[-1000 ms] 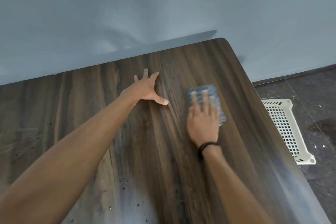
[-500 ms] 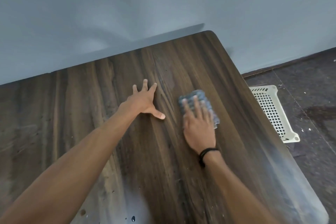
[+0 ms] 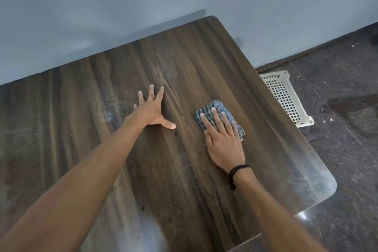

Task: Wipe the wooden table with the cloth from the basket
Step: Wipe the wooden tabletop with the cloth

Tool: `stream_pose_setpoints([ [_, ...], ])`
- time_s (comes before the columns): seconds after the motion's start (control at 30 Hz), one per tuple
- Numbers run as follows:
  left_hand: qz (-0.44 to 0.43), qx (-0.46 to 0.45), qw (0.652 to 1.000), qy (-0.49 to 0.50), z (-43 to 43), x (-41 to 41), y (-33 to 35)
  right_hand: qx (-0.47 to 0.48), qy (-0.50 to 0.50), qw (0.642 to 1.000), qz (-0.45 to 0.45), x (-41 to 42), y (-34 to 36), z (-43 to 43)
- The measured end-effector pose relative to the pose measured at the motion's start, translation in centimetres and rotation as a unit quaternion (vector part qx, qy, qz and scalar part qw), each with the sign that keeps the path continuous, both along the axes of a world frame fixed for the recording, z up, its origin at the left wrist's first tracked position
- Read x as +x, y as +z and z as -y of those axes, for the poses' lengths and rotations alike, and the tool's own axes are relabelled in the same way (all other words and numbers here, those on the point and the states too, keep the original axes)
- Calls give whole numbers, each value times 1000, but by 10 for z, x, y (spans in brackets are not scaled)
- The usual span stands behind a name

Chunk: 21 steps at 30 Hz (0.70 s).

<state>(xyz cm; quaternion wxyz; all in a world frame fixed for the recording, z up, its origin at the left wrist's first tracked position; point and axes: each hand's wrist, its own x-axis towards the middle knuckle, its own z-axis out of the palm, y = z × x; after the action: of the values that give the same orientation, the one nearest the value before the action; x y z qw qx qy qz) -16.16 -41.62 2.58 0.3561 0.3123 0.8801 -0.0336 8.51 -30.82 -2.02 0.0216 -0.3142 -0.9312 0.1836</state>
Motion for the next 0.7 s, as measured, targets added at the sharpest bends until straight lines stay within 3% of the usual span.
stream_pose_setpoints([
  [0.03,-4,3,1000,1,0,1,0,1,26,1000,-1,7,-1,-5],
  [0.13,-10,-10,1000,6,0,1,5,-15,-133,991,10,17,1,-14],
  [0.17,-10,-14,1000,5,-3,1,7,-8,-132,991,2,20,2,-1],
  [0.27,-15,-26,1000,4,-6,4,10,18,36,999,-8,49,-7,20],
  [0.37,-53,-47,997,29,-3,14,14,-7,-140,990,-5,58,-2,5],
  [0.4,-71,-47,996,34,-5,20,18,1,-156,988,-4,59,0,18],
  [0.5,-75,-36,996,22,-12,35,18,22,20,1000,-2,82,-4,54],
  [0.53,-56,-43,997,18,-11,39,15,23,8,1000,-3,91,-6,44],
  [0.63,-11,-58,998,19,-1,49,0,5,-176,984,14,92,-1,39],
  [0.7,-17,-47,999,15,0,53,-3,22,-78,997,14,95,-1,75],
])
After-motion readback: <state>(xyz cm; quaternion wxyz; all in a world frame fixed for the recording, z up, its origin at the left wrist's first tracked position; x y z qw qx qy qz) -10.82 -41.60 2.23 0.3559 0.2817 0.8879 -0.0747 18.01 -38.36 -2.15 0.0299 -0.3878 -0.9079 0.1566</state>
